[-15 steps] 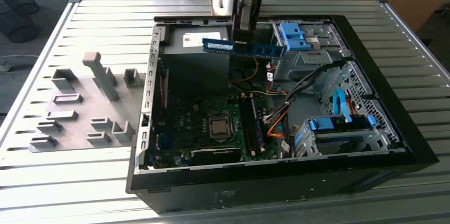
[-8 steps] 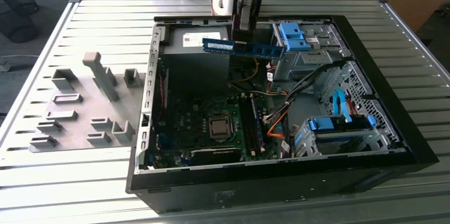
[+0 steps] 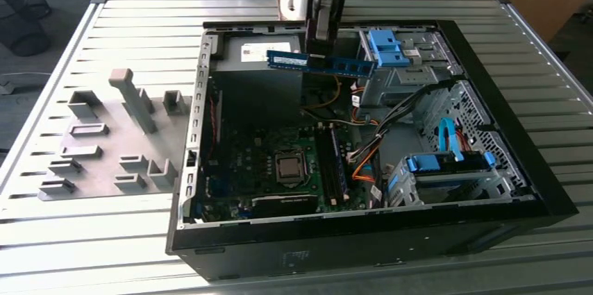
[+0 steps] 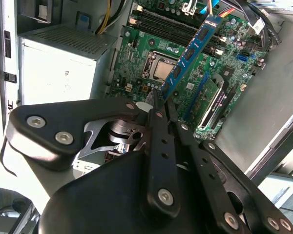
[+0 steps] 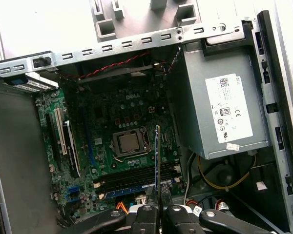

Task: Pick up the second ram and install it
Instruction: 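Insert the second ram into the second slot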

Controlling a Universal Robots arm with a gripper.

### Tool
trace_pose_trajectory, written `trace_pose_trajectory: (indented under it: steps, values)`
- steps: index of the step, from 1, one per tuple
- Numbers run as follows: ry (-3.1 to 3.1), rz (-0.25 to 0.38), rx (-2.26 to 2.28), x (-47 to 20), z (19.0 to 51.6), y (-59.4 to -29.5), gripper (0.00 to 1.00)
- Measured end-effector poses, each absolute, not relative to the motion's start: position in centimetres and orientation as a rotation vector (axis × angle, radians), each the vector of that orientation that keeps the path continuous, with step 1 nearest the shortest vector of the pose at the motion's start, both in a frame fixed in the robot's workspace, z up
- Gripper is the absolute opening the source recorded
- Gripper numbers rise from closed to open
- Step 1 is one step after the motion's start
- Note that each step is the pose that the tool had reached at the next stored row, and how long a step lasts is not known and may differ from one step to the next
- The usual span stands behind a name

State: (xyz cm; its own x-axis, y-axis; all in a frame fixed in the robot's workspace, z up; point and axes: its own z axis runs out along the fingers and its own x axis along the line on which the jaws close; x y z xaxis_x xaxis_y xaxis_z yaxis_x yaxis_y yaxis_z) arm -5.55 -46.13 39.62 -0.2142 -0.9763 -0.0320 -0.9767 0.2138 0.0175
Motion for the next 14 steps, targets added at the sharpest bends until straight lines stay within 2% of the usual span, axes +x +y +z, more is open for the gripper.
trace_pose_trajectory:
  steps: [14]
  values:
    - [2.490, 0.052, -1.890, -5.55, 39.62, -46.13, 0.14]
